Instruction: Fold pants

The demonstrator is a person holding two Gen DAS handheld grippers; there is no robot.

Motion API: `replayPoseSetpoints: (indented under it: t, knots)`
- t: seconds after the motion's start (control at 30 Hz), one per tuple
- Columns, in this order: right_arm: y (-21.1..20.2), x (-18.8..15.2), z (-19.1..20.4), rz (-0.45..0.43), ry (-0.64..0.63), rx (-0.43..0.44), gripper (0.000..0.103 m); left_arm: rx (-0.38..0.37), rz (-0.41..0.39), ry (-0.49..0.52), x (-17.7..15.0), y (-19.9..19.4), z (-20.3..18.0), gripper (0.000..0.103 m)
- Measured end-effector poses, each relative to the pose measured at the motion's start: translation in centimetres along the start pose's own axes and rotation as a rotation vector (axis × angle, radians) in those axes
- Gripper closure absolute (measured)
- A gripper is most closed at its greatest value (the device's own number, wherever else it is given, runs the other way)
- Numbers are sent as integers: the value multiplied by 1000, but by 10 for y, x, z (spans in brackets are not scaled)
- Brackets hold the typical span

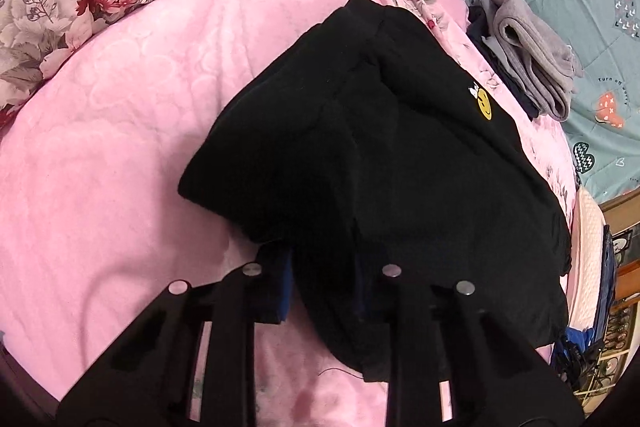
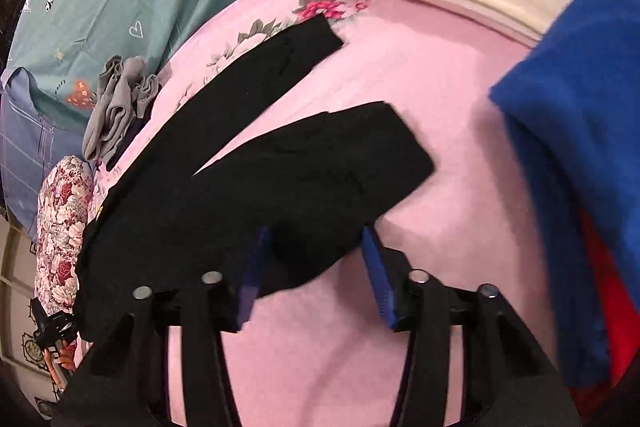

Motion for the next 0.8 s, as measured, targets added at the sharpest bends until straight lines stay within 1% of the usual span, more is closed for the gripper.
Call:
replayPoseSetpoints:
  t: [0.03,0.07,0.1,0.13,0.2,0.23,0.33,0.37,0.43,0.47,0.53,0.57,0.6,0.63,0.67,0.7,0.73,0.77,0.8]
  knots:
    - [-1,4,4,-8,-21,-3,95,-13,7,-5,1,-1,-1,84]
    - [-5,7,9,-24,-47,-10,95,-30,14,-14,4,-3,-2,87]
    - [-10,10,13,-39,-63,-6,96,-67,21,-31,8,-8,-2,89]
    - [-21,15,19,-65,-71,6,96,-102,22,-43,11,-15,-3,89]
    - [-47,21,27,-107,-83,32,96,-146,9,-45,18,-29,-7,90]
    - [-56,22,32,-121,-91,34,96,-157,1,-39,19,-35,-9,90]
    - [-82,15,39,-131,-107,24,96,-154,-30,-6,21,-51,-11,90]
    - [-85,9,38,-114,-102,16,96,-147,-29,0,20,-52,-10,90]
    - [-81,-8,32,-42,-109,-31,94,-112,5,16,12,-45,-1,90]
    - [-74,-18,28,22,-122,-70,93,-83,22,29,8,-39,4,87]
    - [-62,-34,19,132,-129,-156,86,-22,73,44,-1,-27,17,74]
    - [-61,-35,15,155,-112,-172,86,-4,87,43,-4,-24,24,58]
    - [-64,-28,15,142,-97,-163,86,-17,82,34,-4,-26,30,54]
    - [-67,-19,17,109,-93,-146,83,-14,72,22,-1,-31,34,46]
    - [-71,-4,23,51,-92,-103,79,-1,45,6,3,-38,38,31]
    - [-72,12,29,1,-88,-69,63,19,1,-7,10,-47,42,24]
    - [-70,23,32,-30,-83,-63,44,25,-25,-11,15,-54,43,24]
    - [-62,39,36,-61,-88,-42,42,24,-48,-15,21,-62,43,24]
    - [-48,53,38,-69,-91,-15,42,21,-63,-21,25,-67,41,23]
Point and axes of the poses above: each gripper's, at about its wrist camera, not at the fingertips, and y roughly the way its jaws point, z to its left, x to its top, the point moved 6 cm from there along y, roughly the way its jaws point, and after that the axes turned 8 degrees about -y, right-handed, at the moved point
